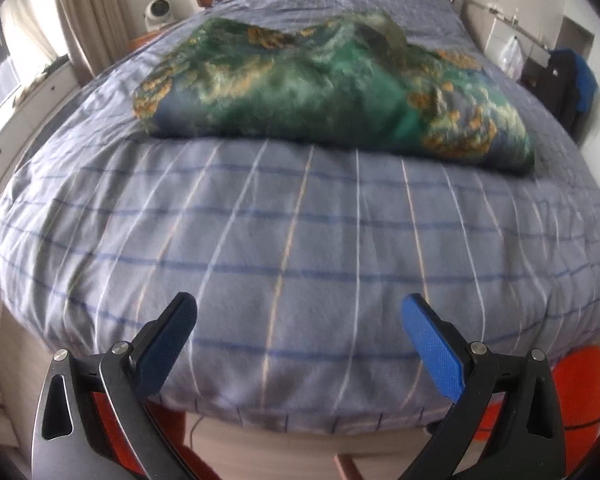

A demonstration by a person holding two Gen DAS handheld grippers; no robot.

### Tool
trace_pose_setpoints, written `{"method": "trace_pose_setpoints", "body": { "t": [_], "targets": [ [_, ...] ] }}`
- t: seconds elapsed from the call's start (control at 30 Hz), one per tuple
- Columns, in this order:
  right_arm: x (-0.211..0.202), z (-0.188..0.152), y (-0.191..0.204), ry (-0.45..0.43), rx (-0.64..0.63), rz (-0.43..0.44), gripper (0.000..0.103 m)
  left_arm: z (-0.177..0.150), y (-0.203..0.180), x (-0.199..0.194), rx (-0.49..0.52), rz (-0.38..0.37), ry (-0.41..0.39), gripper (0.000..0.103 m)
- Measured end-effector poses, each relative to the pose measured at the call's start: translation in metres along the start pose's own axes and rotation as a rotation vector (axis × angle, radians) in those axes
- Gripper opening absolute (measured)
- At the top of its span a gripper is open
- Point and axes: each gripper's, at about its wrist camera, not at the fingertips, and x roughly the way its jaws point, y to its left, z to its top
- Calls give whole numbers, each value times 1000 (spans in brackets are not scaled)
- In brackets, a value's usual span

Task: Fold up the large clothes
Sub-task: 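Grasp the folded jacket with both grippers and lift it off the bed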

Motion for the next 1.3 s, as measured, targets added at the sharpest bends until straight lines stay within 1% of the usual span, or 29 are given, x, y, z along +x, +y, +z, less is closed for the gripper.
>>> {"method": "trace_pose_setpoints", "body": {
  "t": [0.07,0.13,0.17,0.23,0.27,0.3,0.33,0.37,0.43,0.47,0.53,0.57,0.63,0.7,0.73,0.77,0.8,0.83,0.87,0.9,0.93,0.97,1.0,1.1,1.17,1.2,1.23,1.27,1.3],
  "targets": [
    [18,-7,-13,11,50,90,103,16,5,0,-2,-21,-28,102],
    [35,-12,-22,44,79,126,103,41,8,2,2,-24,-68,102],
    [50,-15,-31,61,124,163,103,54,9,5,6,-13,-87,102],
    [68,-16,-48,66,205,223,103,88,12,17,10,27,-124,102],
    [88,-15,-62,80,269,275,103,104,13,23,9,43,-144,102],
    [103,-12,-72,85,311,299,103,125,14,33,7,65,-166,102],
    [114,-10,-80,89,334,313,103,138,16,42,7,79,-172,102],
    [139,-5,-93,100,373,333,103,153,17,54,8,95,-172,102],
    [179,2,-109,128,412,334,103,185,14,90,16,142,-151,101],
    [192,5,-116,143,423,334,103,192,14,101,17,156,-148,101],
    [231,8,-130,197,455,364,103,212,7,131,24,183,-137,100],
    [253,8,-135,237,466,365,103,220,4,142,27,190,-136,97],
    [275,8,-138,273,463,395,103,238,-3,161,15,203,-153,96],
    [299,5,-132,327,458,450,102,253,-11,178,-2,227,-156,96],
    [306,3,-128,344,455,478,102,258,-15,191,-10,243,-146,97],
    [310,2,-124,350,448,495,99,259,-21,203,-5,272,-133,98],
    [313,2,-122,352,445,507,91,259,-26,215,16,313,-123,99],
    [318,1,-121,361,455,531,85,256,-34,224,46,357,-135,100],
    [321,-1,-121,366,477,564,74,252,-39,228,64,391,-165,100],
    [324,-4,-123,377,501,591,68,250,-40,229,62,398,-179,102],
    [327,-6,-123,392,516,606,65,249,-37,229,47,394,-189,102],
    [326,-7,-123,400,515,611,61,249,-32,228,31,374,-187,102],
    [326,-8,-124,406,517,620,57,250,-27,227,19,353,-181,102],
    [324,-9,-128,419,561,665,50,253,-18,217,6,303,-148,102],
    [317,-4,-129,404,583,678,47,253,-13,199,-2,285,-121,101],
    [314,-1,-128,394,591,683,45,248,-11,185,-18,275,-124,101],
    [309,2,-127,382,596,690,45,240,-10,169,-38,250,-150,101],
    [301,10,-123,361,588,697,44,231,-11,158,-40,237,-167,101],
    [295,16,-120,350,576,699,44,224,-15,156,-19,240,-157,101]
  ]
}}
